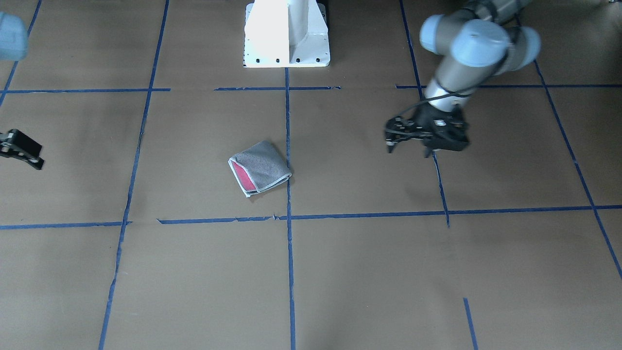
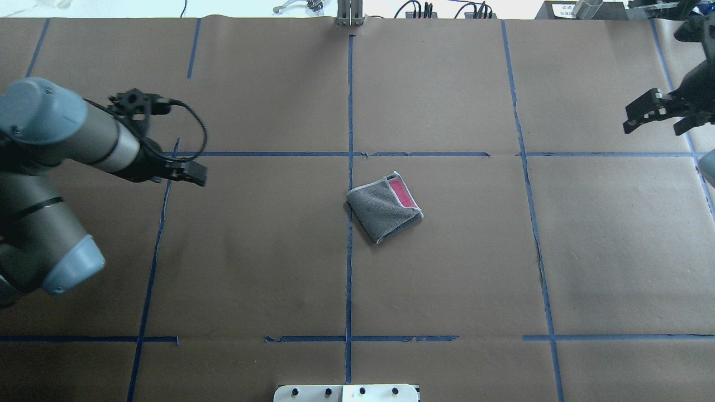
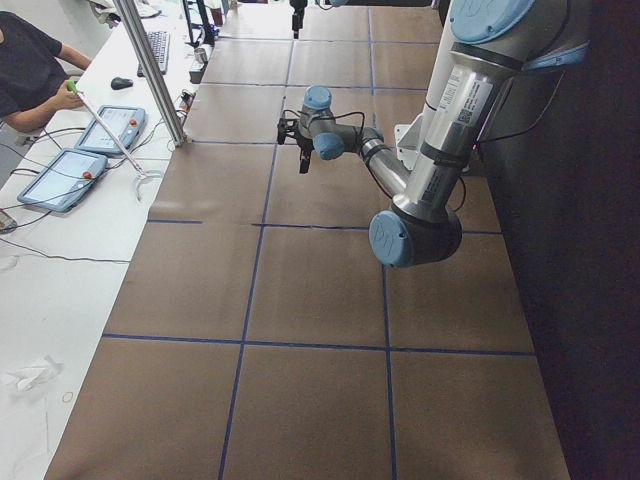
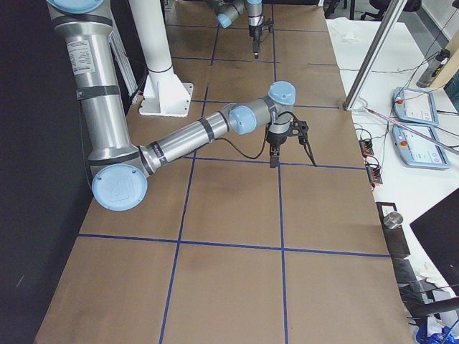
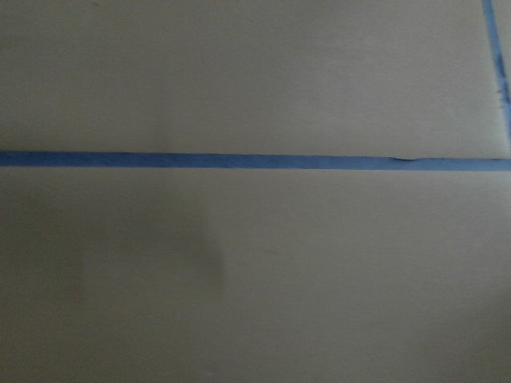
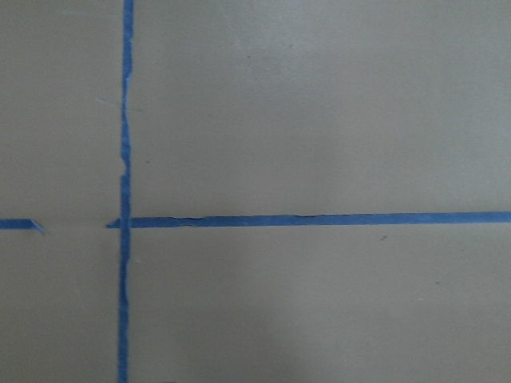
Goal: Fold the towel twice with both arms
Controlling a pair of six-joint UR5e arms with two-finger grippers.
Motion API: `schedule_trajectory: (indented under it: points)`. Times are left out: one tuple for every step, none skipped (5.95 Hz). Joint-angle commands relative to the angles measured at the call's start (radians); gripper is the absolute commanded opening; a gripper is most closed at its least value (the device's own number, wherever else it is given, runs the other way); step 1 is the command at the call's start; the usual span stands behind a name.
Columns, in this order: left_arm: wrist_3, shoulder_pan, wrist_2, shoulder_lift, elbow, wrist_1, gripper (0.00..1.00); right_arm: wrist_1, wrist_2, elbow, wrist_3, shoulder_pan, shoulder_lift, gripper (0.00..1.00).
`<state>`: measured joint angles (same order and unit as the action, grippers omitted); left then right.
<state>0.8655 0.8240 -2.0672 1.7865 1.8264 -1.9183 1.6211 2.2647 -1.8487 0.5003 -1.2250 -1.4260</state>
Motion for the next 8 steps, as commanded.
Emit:
schedule_trajectory:
  points:
    - [-0.447,0.218,-0.114,-0.212,-0.004,0.001,1.0,0.002,0.059,0.061,-0.272,-0.107,-0.079,1.0]
    - [-0.641,0.336,-0.17,-0.27,-0.03,0.013,1.0,0.0,0.065,0.1,-0.424,-0.172,-0.109,1.0]
    - [-0.804,0.436,-0.206,-0.292,-0.05,0.075,1.0,0.0,0.082,0.149,-0.506,-0.218,-0.113,1.0]
    - [-0.939,0.537,-0.246,-0.286,-0.047,0.217,1.0,0.0,0.084,0.186,-0.573,-0.244,-0.12,1.0]
    - [-1.056,0.629,-0.248,-0.282,-0.032,0.36,1.0,0.0,0.084,0.2,-0.616,-0.269,-0.12,1.0]
    - [-1.109,0.676,-0.246,-0.274,-0.016,0.477,1.0,0.0,0.082,0.203,-0.623,-0.283,-0.125,1.0]
    - [-1.114,0.691,-0.248,-0.277,-0.028,0.523,1.0,0.002,0.081,0.203,-0.684,-0.301,-0.148,1.0]
    - [-1.115,0.693,-0.251,-0.295,-0.051,0.525,1.0,0.023,0.081,0.189,-0.734,-0.309,-0.157,1.0]
